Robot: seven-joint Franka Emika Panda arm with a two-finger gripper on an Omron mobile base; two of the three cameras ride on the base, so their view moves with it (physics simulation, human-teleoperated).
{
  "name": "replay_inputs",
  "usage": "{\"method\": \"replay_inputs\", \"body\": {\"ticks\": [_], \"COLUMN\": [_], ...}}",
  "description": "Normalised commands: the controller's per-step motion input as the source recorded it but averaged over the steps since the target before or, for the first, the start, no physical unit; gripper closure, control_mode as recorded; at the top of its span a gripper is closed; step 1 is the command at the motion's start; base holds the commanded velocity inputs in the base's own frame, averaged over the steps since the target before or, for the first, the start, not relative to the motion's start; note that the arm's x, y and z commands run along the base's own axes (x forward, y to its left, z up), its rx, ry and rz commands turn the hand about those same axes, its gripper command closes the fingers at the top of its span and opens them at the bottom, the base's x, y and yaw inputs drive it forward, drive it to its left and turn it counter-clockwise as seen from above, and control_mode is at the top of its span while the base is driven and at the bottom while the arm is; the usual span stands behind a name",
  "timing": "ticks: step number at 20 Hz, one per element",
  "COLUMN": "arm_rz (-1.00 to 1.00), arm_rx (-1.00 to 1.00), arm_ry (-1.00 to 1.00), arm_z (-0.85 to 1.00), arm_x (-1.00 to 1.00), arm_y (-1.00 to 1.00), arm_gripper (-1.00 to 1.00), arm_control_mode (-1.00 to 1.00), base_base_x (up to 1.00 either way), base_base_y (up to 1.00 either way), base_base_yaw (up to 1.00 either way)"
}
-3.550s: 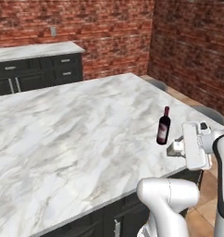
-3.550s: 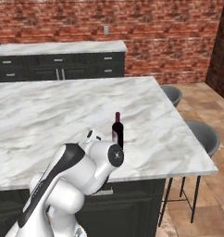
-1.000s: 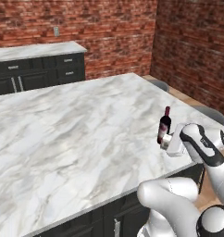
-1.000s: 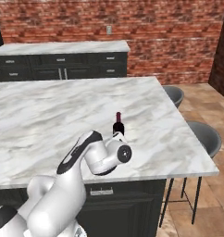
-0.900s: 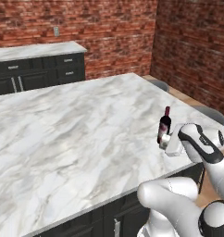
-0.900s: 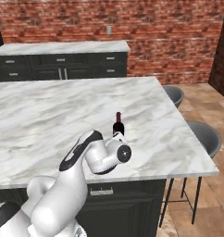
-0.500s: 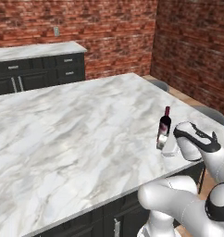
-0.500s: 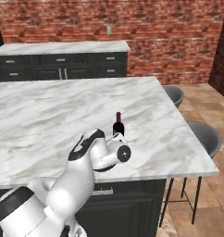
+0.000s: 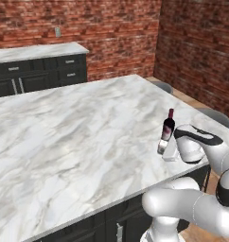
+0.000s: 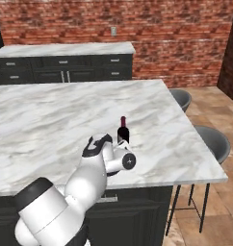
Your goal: Move the drinks to the dining counter.
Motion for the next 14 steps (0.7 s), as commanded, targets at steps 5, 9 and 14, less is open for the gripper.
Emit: {"method": "replay_inputs", "body": {"ticks": [5,9,14], "arm_rz": [0.0,0.0,0.0], "arm_rx": [0.0,0.0,0.0], "arm_ry": [0.0,0.0,0.0], "arm_z": [-0.25,-0.21,-0.01], "arm_x": [0.15,0.09,-0.05], "arm_y": [0.0,0.0,0.0], "arm_gripper": [-1.0,-1.0,-1.0], "arm_control_mode": [-1.0,-1.0,-1.0], "base_base_x": [0.0,0.0,0.0], "base_base_y": [0.0,0.0,0.0], "base_base_yaw": [0.0,0.0,0.0]}}
